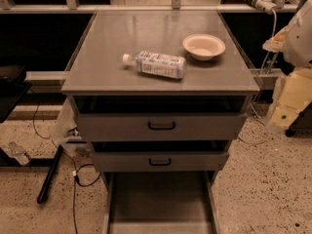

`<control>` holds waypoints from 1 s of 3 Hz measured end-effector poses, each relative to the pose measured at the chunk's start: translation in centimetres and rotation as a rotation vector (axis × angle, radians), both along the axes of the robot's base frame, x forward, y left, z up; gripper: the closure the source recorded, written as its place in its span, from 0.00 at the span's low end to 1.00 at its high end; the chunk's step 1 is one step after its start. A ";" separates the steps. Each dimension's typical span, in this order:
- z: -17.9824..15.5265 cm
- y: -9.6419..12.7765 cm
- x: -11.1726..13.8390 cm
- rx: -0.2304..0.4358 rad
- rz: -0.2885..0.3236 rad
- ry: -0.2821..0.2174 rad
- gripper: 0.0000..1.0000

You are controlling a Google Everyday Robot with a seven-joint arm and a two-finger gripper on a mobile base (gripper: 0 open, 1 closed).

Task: Place blue plastic bottle into bottom drawer

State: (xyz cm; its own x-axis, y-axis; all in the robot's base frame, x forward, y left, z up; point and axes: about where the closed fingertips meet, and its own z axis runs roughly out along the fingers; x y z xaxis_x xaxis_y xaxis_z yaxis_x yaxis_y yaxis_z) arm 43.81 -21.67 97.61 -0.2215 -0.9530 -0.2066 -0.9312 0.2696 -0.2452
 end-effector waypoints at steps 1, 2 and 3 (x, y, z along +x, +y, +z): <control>0.0 0.0 0.0 0.000 0.000 0.000 0.00; 0.0 1.9 1.8 0.021 0.064 -0.034 0.00; 0.4 4.9 4.3 0.086 0.145 -0.083 0.00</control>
Offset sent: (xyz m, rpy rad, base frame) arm 0.0430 0.0464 -0.0054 0.0524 -0.0631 0.1576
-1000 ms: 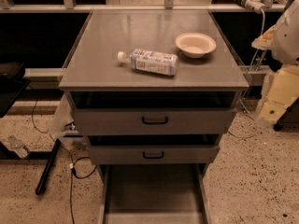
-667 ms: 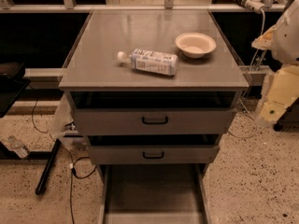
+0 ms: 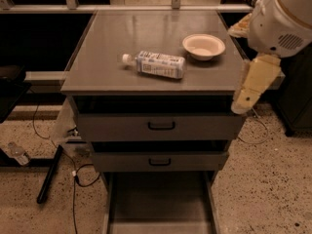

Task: Place blue plastic bottle into bottom drawer

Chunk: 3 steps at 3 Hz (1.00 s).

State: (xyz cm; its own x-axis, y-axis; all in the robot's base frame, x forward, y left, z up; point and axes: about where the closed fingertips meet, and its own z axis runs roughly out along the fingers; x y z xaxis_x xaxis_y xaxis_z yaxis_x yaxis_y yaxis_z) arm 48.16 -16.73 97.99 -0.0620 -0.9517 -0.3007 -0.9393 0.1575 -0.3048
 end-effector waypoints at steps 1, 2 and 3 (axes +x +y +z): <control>1.0 2.1 2.5 0.096 0.054 -0.048 0.00; 1.0 3.4 5.1 0.265 0.120 -0.092 0.00; 0.6 4.8 6.4 0.388 0.163 -0.104 0.00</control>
Offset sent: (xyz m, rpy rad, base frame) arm 0.0738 0.0497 0.0189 0.5717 -0.1316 0.2259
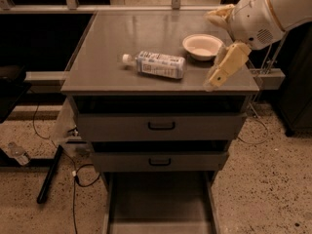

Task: Place blue plastic bottle into bottom drawer

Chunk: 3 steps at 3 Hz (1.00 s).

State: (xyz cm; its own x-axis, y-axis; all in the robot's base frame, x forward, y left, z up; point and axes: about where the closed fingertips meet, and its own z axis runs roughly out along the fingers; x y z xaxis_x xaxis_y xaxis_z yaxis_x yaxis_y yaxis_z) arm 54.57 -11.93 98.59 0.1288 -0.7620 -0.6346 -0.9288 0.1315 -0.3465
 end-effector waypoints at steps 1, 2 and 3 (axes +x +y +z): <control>0.0 0.3 0.0 0.011 0.006 0.004 0.00; 0.1 0.8 -0.2 -0.014 0.013 -0.011 0.00; -2.2 1.4 1.4 -0.063 -0.017 -0.001 0.00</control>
Offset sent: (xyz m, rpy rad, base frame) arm -0.0028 0.0114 0.0027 -0.0440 -0.0285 0.0137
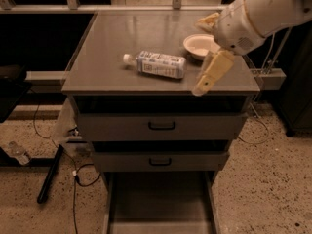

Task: Place blue plastic bottle into bottom drawer

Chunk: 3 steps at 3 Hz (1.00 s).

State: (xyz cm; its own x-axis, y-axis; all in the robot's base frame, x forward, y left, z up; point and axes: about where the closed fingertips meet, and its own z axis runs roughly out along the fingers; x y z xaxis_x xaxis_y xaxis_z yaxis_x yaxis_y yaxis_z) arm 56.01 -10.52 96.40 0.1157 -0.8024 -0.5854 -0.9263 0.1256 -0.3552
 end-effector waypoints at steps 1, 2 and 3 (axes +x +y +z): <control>-3.8 -0.7 2.9 -0.033 -0.083 0.025 0.00; -6.6 -0.9 5.2 -0.041 -0.132 0.047 0.00; -7.7 -0.7 7.4 0.005 -0.152 0.058 0.00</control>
Offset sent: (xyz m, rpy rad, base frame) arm 0.0800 -0.0159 -0.0976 -0.0491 0.0713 -0.2000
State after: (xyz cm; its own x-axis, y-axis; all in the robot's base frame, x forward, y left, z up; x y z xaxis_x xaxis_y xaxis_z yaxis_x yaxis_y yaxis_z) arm 63.40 -11.20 88.71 -0.0407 -0.8054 -0.5913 -0.9156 0.2669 -0.3006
